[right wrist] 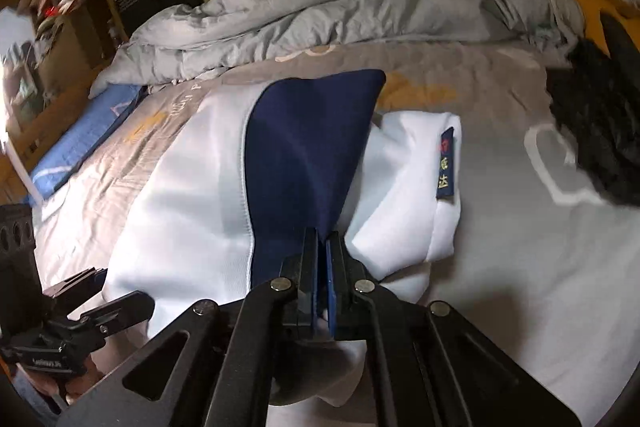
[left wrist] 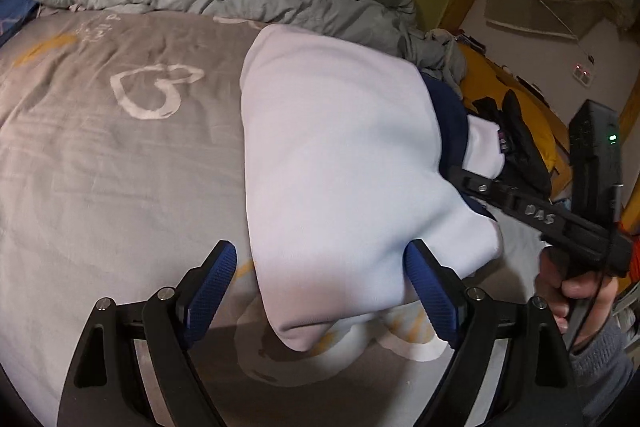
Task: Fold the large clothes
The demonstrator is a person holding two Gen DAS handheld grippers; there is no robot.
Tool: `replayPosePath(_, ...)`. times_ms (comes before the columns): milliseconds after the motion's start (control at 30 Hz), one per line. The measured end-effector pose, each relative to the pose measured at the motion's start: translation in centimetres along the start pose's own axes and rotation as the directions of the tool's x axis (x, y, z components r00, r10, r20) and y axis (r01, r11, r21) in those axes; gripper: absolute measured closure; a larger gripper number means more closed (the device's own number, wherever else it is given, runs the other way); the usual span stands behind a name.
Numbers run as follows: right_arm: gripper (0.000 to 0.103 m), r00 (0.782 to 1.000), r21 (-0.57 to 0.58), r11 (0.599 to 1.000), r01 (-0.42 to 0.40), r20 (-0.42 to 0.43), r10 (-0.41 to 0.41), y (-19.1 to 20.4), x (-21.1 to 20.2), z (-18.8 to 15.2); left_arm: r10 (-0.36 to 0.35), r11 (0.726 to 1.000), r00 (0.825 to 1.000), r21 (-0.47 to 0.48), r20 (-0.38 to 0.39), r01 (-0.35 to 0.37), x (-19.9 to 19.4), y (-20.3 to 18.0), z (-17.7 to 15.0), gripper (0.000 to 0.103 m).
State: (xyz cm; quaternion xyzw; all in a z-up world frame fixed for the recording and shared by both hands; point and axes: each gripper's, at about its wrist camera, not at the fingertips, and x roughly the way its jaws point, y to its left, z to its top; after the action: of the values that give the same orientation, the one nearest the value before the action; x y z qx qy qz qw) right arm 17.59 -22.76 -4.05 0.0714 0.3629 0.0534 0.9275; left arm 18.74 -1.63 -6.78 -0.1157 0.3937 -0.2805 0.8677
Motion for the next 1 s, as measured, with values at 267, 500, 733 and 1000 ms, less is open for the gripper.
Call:
replayPosePath(267, 0.100, 0.999, 0.070, 0.996, -0.052, -0.013, 0.053, -1.4, -0.9, 0.0, 0.096, 0.987, 0.992, 0.123, 0.086, -0.106, -1.2, -1.8, -0.6, 0.015)
replayPosePath(500, 0.089, 0.998, 0.108, 0.993, -0.049, 0.047, 0.044, -1.9, -3.5, 0.3, 0.142, 0.963, 0.976, 0.204, 0.163, -0.174, -2.9, -3.0, -1.0, 0.015)
replayPosePath(733, 0.015, 0.991, 0.142, 0.990, -0.015, 0.133, -0.004, -2.5, -6.2, 1.0, 0.120, 0.966, 0.971, 0.199, 0.209, -0.163, -4.9, -3.8, -0.2, 0.006)
replayPosePath(1000, 0.001, 0.992, 0.256, 0.966, -0.043, 0.126, 0.011, -4.1, -4.9, 0.9, 0.060, 0.993, 0.982, 0.086, 0.181, -0.076, -5.2, -2.2, 3.3, 0.000)
